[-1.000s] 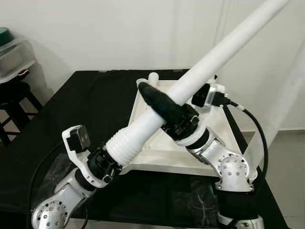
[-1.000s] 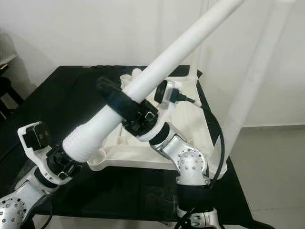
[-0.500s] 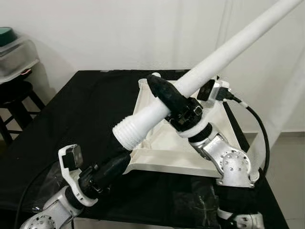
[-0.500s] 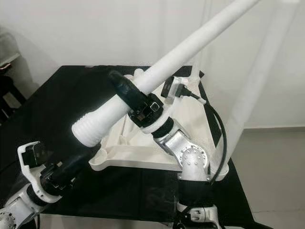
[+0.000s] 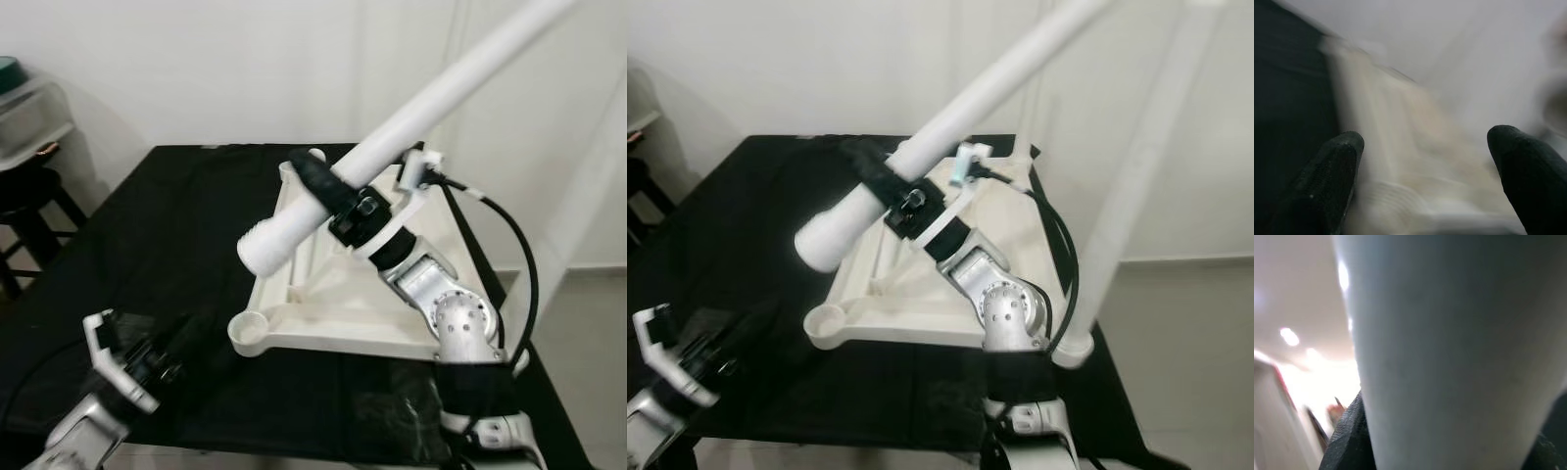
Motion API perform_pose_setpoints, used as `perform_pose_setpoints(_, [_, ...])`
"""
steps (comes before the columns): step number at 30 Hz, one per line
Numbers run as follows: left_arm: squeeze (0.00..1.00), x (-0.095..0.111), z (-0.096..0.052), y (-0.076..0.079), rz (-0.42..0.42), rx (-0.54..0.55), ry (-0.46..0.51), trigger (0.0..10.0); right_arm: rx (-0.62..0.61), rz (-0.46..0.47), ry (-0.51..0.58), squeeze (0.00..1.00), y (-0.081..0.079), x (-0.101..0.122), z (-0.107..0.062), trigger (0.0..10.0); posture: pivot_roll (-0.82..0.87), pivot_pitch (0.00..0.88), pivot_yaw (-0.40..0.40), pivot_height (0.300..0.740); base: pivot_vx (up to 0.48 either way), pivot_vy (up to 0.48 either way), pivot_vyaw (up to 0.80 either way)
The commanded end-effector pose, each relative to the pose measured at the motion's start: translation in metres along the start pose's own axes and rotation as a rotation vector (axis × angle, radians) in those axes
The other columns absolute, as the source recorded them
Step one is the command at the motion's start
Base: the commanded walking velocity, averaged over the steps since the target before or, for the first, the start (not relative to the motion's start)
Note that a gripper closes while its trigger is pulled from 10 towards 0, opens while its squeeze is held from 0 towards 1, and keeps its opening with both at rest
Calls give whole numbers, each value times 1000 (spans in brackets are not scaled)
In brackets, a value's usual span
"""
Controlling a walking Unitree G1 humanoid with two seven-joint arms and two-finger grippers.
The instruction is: Building children table
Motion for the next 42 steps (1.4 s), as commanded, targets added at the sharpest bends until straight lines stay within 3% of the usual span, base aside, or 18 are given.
perform_pose_setpoints(1, [0,5,-2,-14,38,100,30,10000,-20,-58,-74,0,1,-16,2,10000,-56,36,11,740,0,0,0])
perform_pose_setpoints(2, [0,10,6,-19,74,165,55,10000,-44,-177,-179,0,5,-32,0,10000,-56,36,11,740,0,0,0])
perform_pose_setpoints(3, [0,10,6,-19,74,165,55,10000,-44,-177,-179,0,5,-32,0,10000,-56,36,11,740,0,0,0])
perform_pose_setpoints(5, [0,10,24,-9,168,196,32,10000,-72,-301,-279,0,10,-47,-5,10000,-58,42,11,740,0,0,0])
perform_pose_setpoints(6, [0,10,24,-9,168,196,32,10000,-72,-301,-279,0,10,-47,-5,10000,-58,42,11,740,0,0,0])
perform_pose_setpoints(8, [0,1,41,16,246,120,-8,10000,-107,-366,-332,0,14,-55,-13,10000,-57,47,15,740,0,480,0])
perform_pose_setpoints(12, [0,-6,54,34,313,66,-21,10000,-145,-386,-354,0,16,-61,-21,10000,-60,49,18,740,0,480,0])
perform_pose_setpoints(15, [0,-6,54,34,313,66,-21,10000,-145,-386,-354,0,16,-61,-21,10000,-60,49,18,740,0,480,0])
perform_pose_setpoints(23, [0,-17,71,40,430,89,-12,10000,-206,-435,-347,0,20,-62,-33,10000,-67,52,27,740,0,480,0])
perform_pose_setpoints(26, [0,-17,71,40,430,89,-12,10000,-206,-435,-347,0,20,-62,-33,10000,-67,52,27,740,0,480,0])
perform_pose_setpoints(29, [0,-23,76,43,495,101,3,10000,-248,-502,-339,0,29,-55,-35,10000,-68,50,23,740,0,263,0])
perform_pose_setpoints(33, [0,-39,73,38,535,126,-29,10000,-295,-563,-353,0,39,-49,-36,10000,-70,51,23,740,0,0,-197])
perform_pose_setpoints(42, [0,-34,70,31,613,175,3,10000,-297,-548,-356,0,38,-52,-39,10000,-71,47,21,740,0,0,-788])
Point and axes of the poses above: a point about 5 cm out from each wrist's last joint towards the gripper, its own z axis pointing out of the wrist towards the gripper, its own x axis along the axis of the wrist's last joint, y = z × x, the point moved 6 cm from there along z, pointing out of the wrist towards the gripper, and after that the axes turned 13 degrees about -z, right-handed, at the moved point
